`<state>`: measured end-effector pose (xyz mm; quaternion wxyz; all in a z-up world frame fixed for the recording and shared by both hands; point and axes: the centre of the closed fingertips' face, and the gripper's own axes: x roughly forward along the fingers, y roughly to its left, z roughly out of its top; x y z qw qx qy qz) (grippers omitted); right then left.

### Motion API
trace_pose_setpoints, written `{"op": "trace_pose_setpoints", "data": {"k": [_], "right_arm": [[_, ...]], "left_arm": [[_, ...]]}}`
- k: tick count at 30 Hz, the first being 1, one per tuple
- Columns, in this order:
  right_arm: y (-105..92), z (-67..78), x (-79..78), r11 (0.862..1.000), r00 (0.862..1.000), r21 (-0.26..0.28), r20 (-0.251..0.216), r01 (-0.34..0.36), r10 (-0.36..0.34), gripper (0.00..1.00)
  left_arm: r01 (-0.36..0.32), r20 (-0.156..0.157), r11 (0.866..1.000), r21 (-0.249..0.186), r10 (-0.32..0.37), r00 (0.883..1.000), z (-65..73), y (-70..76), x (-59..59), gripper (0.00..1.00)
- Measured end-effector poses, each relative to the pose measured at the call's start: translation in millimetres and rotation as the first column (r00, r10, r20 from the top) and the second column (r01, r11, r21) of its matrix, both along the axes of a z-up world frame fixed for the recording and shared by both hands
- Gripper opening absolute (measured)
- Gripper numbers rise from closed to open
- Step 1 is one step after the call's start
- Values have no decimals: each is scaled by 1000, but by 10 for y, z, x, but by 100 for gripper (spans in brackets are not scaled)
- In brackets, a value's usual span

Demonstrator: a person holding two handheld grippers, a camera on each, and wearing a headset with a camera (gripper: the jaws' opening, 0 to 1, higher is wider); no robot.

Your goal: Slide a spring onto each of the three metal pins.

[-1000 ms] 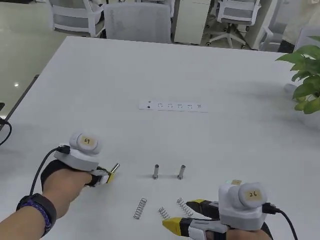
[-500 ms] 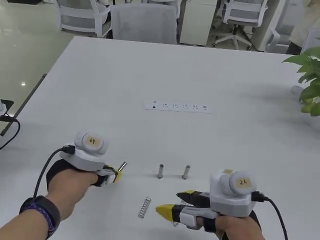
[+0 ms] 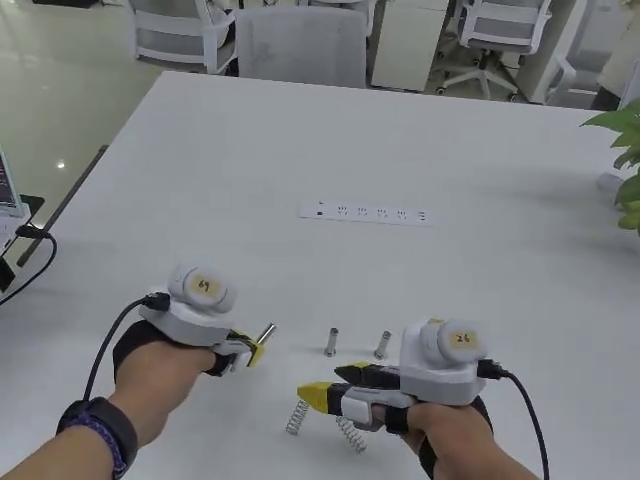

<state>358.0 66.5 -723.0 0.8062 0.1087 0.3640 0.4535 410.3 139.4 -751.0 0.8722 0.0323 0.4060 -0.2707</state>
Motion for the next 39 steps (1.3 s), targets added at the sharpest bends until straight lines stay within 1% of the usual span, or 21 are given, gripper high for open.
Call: {"op": "trace_pose_setpoints", "data": {"k": [4,6,13,16,22,27,35,39], "right_arm": [[68,-22,106,999,999,38,-28,30,-29,41],[99,-25,167,998,998,52,-39,43,-41,41],[218,-19,343,993,995,91,-71,76,-70,38],[284,-12,392,991,993,108,-86,85,-76,37],[406,-19,444,989,992,124,-102,87,-75,35],[476,-24,472,985,989,140,-125,102,-84,33],[565,-30,519,975,980,180,-170,131,-100,31],[592,-37,534,970,975,192,-190,148,-112,28]], "left_arm": [[7,3,1000,-3,-7,1000,8,-29,-3,0],[11,7,1000,-5,-11,1000,33,-46,-13,0],[16,17,1000,-8,-16,1000,66,-63,-10,0],[19,21,1000,-9,-19,1000,78,-66,-15,0],[25,28,1000,-8,-25,999,102,-77,-34,0],[29,35,1000,-10,-29,999,119,-91,-45,0],[39,44,999,-12,-39,998,145,-121,-65,0],[45,50,999,-13,-44,998,163,-135,-70,0]]}}
